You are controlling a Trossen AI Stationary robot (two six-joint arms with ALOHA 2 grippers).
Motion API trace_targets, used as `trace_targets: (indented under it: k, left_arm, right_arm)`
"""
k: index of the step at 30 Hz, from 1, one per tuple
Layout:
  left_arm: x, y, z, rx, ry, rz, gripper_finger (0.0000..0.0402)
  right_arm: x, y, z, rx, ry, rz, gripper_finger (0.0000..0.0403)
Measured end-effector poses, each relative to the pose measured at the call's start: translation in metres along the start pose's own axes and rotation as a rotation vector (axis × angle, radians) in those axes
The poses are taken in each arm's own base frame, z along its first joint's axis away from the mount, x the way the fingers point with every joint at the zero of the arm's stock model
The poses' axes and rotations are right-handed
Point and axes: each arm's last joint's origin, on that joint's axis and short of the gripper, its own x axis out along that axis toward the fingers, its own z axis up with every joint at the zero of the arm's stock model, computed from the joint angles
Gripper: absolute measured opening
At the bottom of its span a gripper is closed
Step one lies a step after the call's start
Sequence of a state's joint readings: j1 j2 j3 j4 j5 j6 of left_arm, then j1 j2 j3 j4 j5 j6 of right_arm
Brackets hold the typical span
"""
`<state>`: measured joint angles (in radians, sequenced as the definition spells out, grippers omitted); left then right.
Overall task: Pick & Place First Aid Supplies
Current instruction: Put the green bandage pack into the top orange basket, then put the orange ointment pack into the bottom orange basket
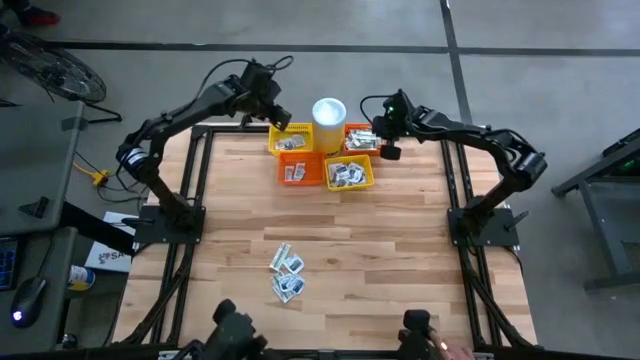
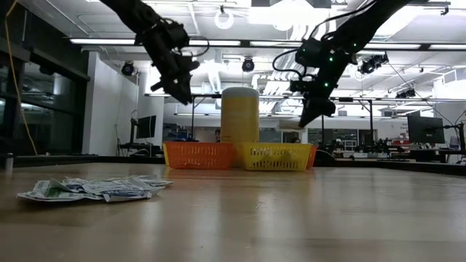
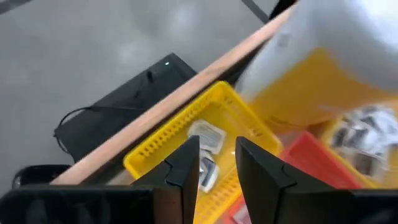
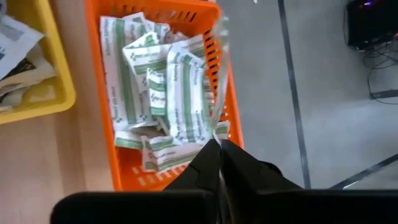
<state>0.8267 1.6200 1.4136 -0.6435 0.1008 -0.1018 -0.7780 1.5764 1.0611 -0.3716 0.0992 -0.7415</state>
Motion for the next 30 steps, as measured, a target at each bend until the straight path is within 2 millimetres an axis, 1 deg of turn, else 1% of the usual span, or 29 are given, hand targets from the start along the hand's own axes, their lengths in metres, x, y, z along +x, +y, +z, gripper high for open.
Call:
trace_targets:
  k: [3, 6, 9, 12, 16, 19, 22, 27, 30]
  left_arm:
    - [0.009, 0.011, -0.002, 0.004, 0.036, -0.016, 0.0104]
    - [0.021, 0.013, -0.003, 0.013, 0.051, -0.047, 0.0104]
    - [0.033, 0.018, -0.007, 0.014, 0.094, -0.042, 0.0104]
    - [0.040, 0.019, -0.007, 0.059, 0.098, -0.043, 0.0104]
    - [0.052, 0.020, -0.012, 0.203, 0.132, -0.076, 0.0104]
    - [0.060, 0.020, -0.014, 0.331, 0.137, -0.178, 0.0104]
    - [0.068, 0.023, -0.017, 0.398, 0.141, -0.252, 0.0104]
    - [0.082, 0.034, -0.026, 0.479, 0.203, -0.251, 0.0104]
    - [0.085, 0.041, -0.030, 0.515, 0.226, -0.270, 0.0104]
  right_arm:
    - [0.000, -0.001, 0.001, 0.001, -0.004, -0.013, 0.0022]
    - [0.000, -0.001, 0.001, -0.001, -0.004, -0.011, 0.0043]
    - [0.000, -0.001, 0.001, -0.017, -0.006, -0.011, 0.0069]
    - [0.000, -0.002, 0.002, -0.005, -0.019, -0.022, 0.0093]
    - [0.000, -0.006, 0.003, 0.064, -0.043, -0.047, 0.0115]
    - [0.000, -0.010, 0.003, 0.111, -0.062, -0.065, 0.0120]
    - [0.000, -0.013, 0.001, 0.126, -0.066, -0.074, 0.0121]
    - [0.001, -0.018, -0.005, 0.186, -0.087, -0.044, 0.0122]
    - [0.001, -0.019, -0.008, 0.195, -0.079, -0.033, 0.0122]
